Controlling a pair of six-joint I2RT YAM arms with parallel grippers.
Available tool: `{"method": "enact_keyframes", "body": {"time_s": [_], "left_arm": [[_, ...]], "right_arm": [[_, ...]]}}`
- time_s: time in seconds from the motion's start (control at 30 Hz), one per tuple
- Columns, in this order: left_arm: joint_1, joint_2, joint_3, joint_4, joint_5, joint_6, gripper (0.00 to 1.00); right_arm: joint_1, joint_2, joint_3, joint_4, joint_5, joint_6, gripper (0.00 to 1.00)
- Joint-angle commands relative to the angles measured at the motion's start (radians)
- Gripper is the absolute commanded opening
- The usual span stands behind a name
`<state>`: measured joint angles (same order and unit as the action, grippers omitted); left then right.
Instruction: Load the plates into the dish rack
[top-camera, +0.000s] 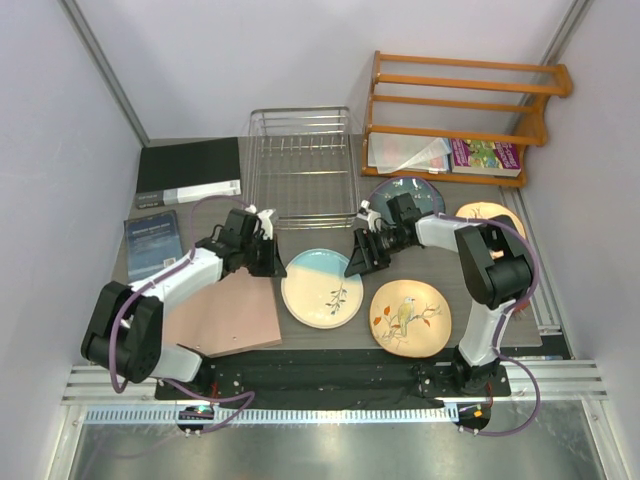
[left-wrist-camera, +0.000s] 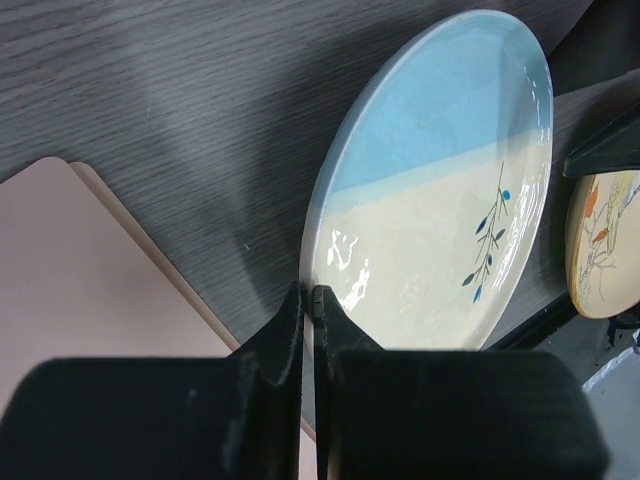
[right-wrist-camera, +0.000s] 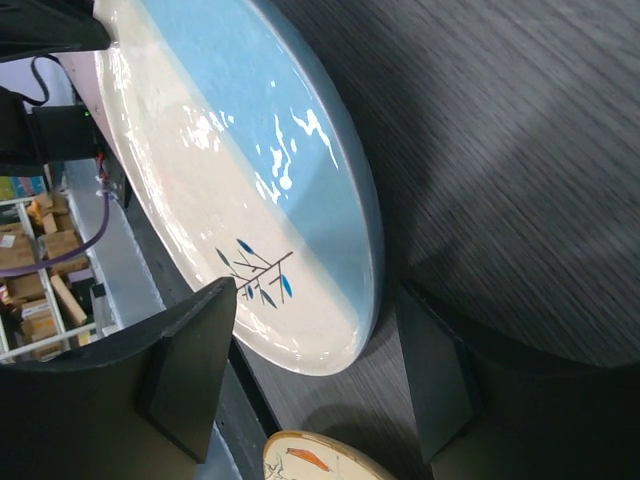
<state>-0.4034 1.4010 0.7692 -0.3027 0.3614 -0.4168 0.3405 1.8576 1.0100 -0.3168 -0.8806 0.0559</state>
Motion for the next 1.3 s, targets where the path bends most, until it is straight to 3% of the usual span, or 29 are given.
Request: {"method": "enact_keyframes", "body": {"time_s": [0.0,0.3,0.63,1.27], "left_arm": [[0.006,-0.005,0.042,0.056,0.011,0.036,0.0],[0.006,0.021,0.024,0.071,-0.015,0.026,0.0],[-0.002,0.035,0.031,0.068,-0.024,0.016,0.0],[-0.003,0.075,0.053,0.155,0.037,-0.048,0.0]], "right_arm": [[0.018,0.064,0.012,-0.031,-0.033,-0.034,0.69],[0.022,0.023,0.015,0.004,-0.116,-0.008,0.57],[0.011,-0.141,0.018,-0.001,-0.124,0.062,0.48],[0.051,-0.098,0.032,0.061,-0.129,0.122,0.44]]}}
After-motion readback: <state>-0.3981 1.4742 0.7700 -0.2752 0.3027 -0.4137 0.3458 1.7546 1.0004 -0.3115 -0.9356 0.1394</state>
